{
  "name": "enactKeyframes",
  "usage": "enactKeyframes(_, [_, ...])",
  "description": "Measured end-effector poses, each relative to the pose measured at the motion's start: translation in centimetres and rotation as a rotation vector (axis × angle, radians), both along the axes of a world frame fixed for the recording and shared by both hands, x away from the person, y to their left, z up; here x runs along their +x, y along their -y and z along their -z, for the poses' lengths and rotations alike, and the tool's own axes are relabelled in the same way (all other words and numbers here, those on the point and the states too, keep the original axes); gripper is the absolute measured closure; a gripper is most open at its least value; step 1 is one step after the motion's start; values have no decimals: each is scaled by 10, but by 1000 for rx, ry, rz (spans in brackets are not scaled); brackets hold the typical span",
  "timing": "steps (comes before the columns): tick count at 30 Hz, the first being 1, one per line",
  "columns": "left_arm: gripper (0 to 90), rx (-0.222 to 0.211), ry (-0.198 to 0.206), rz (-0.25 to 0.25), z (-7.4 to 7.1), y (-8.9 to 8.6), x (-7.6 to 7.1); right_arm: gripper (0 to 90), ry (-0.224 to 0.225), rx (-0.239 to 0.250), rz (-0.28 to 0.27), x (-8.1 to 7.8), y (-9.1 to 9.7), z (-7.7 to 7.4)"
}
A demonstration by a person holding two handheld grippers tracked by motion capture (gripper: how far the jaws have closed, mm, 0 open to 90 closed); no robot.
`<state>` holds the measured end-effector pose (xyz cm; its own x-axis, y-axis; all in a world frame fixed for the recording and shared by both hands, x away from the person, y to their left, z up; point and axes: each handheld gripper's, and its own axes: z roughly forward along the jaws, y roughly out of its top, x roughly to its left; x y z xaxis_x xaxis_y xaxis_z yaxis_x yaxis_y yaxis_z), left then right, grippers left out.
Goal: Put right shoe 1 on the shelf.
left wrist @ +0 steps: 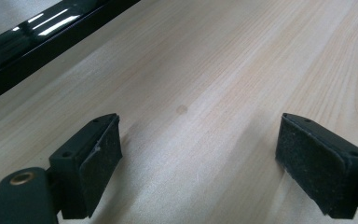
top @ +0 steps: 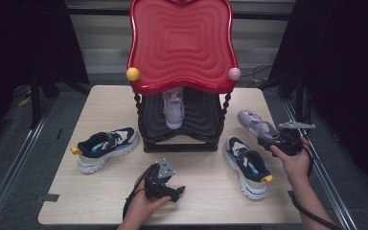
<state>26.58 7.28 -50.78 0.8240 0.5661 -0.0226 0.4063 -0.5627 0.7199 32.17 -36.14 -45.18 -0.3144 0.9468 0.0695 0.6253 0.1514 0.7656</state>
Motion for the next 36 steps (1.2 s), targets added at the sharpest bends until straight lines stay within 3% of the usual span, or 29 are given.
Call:
enactKeyframes(14, [136, -1, 0, 0, 0, 0, 0, 376, 33, 22, -43, -33, -1, -33])
enactKeyframes(23, [136, 0, 0, 0, 0, 0, 0, 376, 60, 12, -88, -67, -8, -55])
enactKeyframes(36, [136, 0, 0, 0, 0, 0, 0, 376, 82, 20, -177, -109, -26, -68])
